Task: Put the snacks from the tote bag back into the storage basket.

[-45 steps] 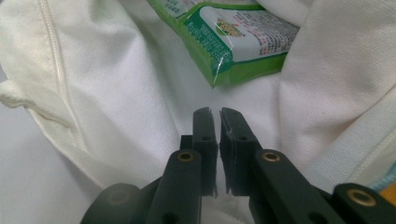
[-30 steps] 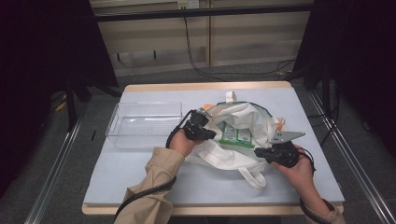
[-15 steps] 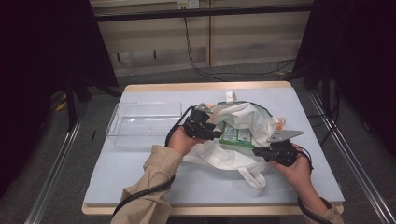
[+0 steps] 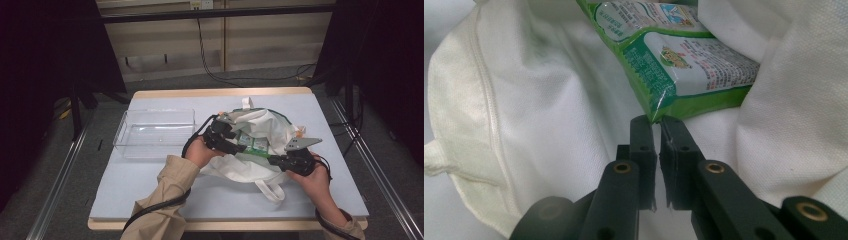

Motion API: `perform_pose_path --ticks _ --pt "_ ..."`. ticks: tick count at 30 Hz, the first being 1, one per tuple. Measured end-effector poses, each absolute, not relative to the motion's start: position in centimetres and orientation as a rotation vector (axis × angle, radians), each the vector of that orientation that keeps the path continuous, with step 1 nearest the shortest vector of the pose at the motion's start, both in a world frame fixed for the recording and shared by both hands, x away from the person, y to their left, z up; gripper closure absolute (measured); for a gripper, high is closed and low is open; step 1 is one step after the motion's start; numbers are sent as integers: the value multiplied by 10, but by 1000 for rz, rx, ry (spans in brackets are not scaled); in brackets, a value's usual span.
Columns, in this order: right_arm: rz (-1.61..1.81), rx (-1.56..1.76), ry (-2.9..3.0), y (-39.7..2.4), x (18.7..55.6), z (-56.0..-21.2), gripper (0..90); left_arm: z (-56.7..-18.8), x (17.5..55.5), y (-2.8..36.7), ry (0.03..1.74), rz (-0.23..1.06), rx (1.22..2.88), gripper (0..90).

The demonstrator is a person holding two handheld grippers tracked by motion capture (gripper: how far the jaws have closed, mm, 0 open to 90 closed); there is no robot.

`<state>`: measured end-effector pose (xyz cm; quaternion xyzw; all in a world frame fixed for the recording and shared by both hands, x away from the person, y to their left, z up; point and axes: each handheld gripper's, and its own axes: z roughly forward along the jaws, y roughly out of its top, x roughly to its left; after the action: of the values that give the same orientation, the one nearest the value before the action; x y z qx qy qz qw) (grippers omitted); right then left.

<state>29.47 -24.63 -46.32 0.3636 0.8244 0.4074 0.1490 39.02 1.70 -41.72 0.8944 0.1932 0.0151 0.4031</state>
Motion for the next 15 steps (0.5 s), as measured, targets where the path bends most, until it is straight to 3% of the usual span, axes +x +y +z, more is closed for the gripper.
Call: perform_pose_path --ticks 15 --pt "1227 1048 2310 -244 297 -458 847 -424 391 3 379 90 2321 236"
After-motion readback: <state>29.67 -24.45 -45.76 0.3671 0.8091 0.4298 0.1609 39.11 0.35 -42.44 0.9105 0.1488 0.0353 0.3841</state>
